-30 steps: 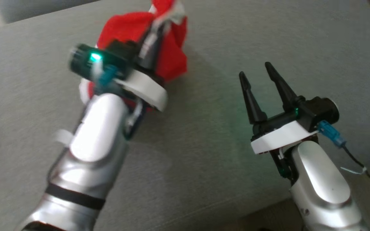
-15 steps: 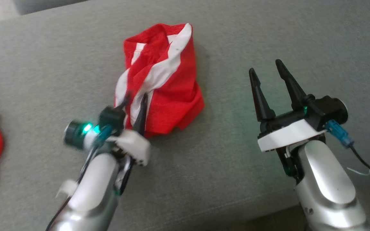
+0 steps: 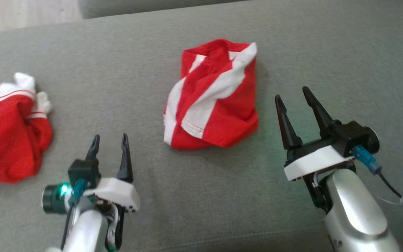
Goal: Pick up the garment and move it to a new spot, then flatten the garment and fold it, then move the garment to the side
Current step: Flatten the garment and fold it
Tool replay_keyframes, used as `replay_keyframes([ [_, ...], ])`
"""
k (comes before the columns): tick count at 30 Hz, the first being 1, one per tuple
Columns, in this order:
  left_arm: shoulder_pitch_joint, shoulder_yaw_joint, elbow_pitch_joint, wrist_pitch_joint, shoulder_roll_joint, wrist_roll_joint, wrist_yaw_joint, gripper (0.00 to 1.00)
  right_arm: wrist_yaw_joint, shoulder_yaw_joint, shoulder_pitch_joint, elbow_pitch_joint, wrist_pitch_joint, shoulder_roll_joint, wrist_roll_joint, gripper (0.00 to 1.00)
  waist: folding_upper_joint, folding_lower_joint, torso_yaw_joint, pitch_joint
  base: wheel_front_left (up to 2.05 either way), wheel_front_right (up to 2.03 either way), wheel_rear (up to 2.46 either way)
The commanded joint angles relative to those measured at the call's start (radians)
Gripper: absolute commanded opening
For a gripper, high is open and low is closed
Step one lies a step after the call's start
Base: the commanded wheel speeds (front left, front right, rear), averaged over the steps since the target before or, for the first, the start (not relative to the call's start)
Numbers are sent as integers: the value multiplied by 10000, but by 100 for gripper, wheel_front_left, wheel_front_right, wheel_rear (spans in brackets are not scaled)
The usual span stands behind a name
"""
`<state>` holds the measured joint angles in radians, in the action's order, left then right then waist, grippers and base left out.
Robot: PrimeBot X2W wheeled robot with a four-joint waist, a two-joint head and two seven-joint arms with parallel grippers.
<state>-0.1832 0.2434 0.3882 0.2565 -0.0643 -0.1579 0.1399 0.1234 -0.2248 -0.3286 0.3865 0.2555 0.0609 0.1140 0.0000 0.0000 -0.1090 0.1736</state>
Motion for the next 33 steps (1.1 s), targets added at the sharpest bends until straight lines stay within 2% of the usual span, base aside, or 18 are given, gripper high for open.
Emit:
replay_keyframes([
  [1,-102,-375,-398,53,-37,142,-17,100,73,-155,-29,-271,63,-106,-31,100,0,0,212,-81,0,0,0],
  [5,14,-404,-578,53,62,166,-350,100,73,-115,-55,-258,63,-106,-56,100,0,0,396,20,0,0,0],
  [9,-159,-44,-714,53,122,57,-907,100,73,-145,-118,-248,63,-106,-51,100,0,0,359,154,0,0,0],
  [12,-354,603,-799,53,135,-483,-1383,100,73,-199,-183,-233,63,-106,-37,100,0,0,136,280,0,0,0],
  [16,-725,1594,-755,53,138,-1237,-1762,100,73,-164,-282,-252,63,-106,-60,100,0,0,-224,485,0,0,0],
  [23,-1242,2402,61,53,139,-2357,-1653,100,73,-118,-430,-326,63,-106,-53,100,0,0,-847,774,0,0,0],
  [27,-1470,2389,202,53,140,-2690,-1642,100,73,-14,-518,-436,63,-106,-2,100,0,0,-1030,1002,0,0,0],
  [33,-1589,2257,-273,53,140,-3015,-1878,100,73,21,-566,-484,63,-106,50,100,0,0,-1043,1192,0,0,0],
])
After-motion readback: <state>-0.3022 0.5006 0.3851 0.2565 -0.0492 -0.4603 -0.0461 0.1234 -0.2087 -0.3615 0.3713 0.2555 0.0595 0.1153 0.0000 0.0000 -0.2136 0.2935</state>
